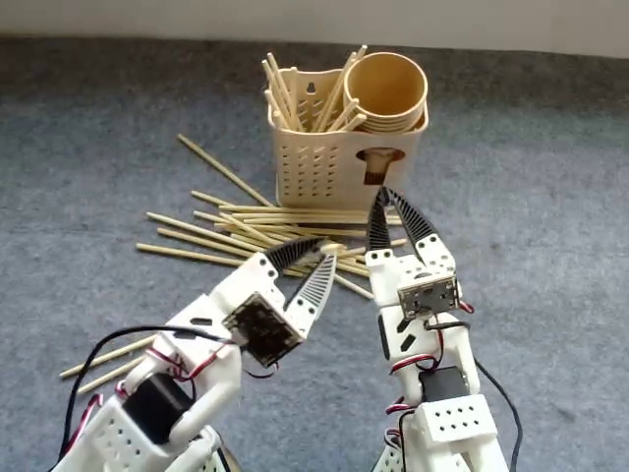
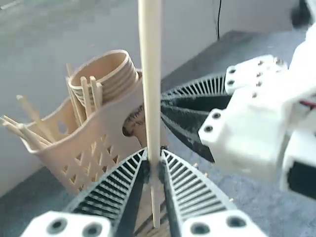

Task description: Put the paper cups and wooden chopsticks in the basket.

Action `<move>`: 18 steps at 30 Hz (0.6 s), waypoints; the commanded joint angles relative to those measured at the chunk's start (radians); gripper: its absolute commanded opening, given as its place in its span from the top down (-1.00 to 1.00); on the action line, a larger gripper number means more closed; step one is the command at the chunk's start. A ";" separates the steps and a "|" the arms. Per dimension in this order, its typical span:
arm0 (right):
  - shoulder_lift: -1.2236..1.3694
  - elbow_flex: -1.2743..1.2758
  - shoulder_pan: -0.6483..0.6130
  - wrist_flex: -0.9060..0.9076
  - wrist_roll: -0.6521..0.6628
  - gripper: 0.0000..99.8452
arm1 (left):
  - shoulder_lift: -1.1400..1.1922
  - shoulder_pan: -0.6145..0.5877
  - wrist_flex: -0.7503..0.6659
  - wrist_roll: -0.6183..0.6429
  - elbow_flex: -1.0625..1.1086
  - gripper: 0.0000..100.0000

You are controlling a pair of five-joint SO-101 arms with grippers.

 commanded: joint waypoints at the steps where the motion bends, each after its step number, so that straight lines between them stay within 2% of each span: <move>1: -0.010 0.102 0.015 -0.019 0.008 0.99 | 0.002 -0.053 -0.005 0.020 -0.197 0.99; 3: -0.010 0.102 0.015 -0.019 0.008 0.99 | 0.002 -0.076 -0.043 0.020 -0.232 0.99; 9: -0.004 0.102 0.015 -0.018 0.012 0.99 | 0.070 -0.085 -0.315 0.020 -0.248 0.99; 15: -0.002 0.102 0.015 -0.016 0.012 0.99 | 0.404 -0.150 -0.436 0.032 -0.409 0.99; 18: -0.004 0.102 0.015 0.004 0.014 0.99 | 0.576 -0.214 -0.493 0.120 -0.515 0.99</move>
